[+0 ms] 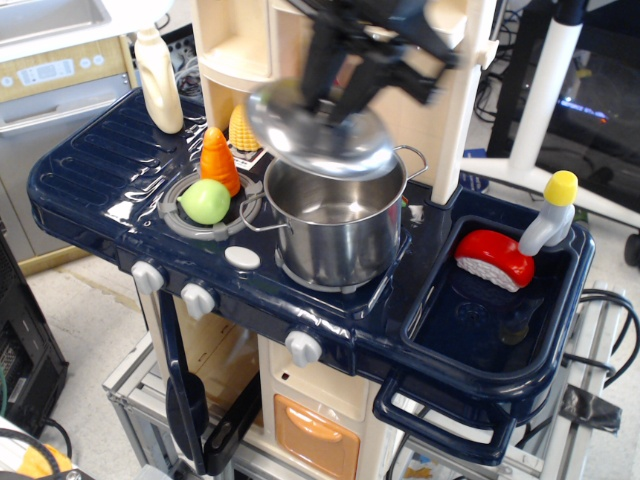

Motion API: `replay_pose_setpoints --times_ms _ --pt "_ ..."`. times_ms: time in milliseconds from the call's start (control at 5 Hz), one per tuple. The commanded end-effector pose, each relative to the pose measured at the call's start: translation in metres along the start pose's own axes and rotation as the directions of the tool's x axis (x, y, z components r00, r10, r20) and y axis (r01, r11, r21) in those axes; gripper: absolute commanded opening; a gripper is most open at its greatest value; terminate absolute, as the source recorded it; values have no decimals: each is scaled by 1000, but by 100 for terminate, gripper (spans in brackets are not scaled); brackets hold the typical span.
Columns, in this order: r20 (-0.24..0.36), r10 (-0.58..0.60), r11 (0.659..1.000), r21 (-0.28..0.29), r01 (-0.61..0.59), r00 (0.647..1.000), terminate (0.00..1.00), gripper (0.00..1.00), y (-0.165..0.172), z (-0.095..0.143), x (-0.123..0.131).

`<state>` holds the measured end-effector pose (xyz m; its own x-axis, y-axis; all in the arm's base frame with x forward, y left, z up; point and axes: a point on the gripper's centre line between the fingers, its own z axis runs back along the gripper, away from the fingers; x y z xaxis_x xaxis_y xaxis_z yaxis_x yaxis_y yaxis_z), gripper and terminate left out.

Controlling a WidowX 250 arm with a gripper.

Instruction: Put lid on pot or pan

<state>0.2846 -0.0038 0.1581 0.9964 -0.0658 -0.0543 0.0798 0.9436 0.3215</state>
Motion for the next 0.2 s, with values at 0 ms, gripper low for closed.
replay_pose_setpoints --times_ms 0 --pt "126 16 997 -72 -7 992 100 0 -4 0 30"
